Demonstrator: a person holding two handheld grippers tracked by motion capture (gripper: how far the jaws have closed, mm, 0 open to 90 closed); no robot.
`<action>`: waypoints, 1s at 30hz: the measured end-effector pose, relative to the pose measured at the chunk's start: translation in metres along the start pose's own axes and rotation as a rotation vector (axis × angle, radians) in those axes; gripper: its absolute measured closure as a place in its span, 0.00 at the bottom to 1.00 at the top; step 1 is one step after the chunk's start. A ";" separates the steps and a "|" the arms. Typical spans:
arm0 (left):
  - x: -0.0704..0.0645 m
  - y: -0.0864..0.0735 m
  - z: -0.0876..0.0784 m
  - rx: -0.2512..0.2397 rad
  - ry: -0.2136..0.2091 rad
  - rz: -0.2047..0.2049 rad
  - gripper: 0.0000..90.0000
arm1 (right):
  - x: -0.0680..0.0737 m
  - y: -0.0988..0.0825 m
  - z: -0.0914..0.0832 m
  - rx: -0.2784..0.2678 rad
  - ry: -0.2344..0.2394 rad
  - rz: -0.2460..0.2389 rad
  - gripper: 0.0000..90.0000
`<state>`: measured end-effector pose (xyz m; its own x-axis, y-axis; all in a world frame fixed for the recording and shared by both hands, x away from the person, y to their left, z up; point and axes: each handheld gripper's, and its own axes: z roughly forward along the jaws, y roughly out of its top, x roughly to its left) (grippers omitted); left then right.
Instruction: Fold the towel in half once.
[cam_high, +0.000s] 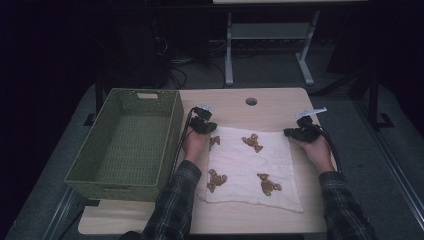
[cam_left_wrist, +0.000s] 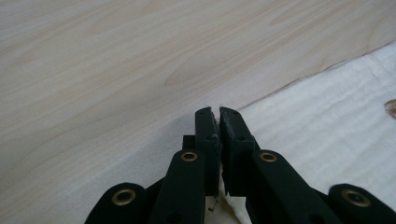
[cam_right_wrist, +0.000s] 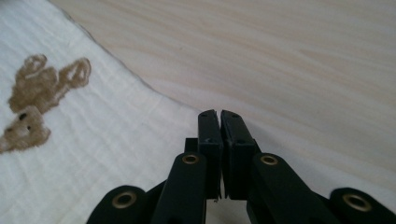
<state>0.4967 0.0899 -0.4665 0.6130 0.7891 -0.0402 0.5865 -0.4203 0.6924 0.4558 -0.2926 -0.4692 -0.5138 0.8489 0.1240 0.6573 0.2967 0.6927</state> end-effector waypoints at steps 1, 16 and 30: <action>0.000 0.000 0.000 0.000 0.000 0.000 0.96 | 0.000 0.001 -0.002 -0.006 -0.002 0.004 0.97; -0.011 0.033 -0.057 -0.167 0.053 0.024 0.96 | -0.002 0.041 -0.043 -0.127 -0.064 -0.043 0.98; -0.029 0.001 -0.086 -0.150 0.012 0.014 0.96 | 0.015 0.003 -0.068 -0.170 0.033 -0.054 0.98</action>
<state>0.4342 0.1046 -0.4028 0.6133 0.7896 -0.0220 0.4918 -0.3599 0.7929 0.4122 -0.3086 -0.4168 -0.5653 0.8182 0.1047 0.5271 0.2606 0.8088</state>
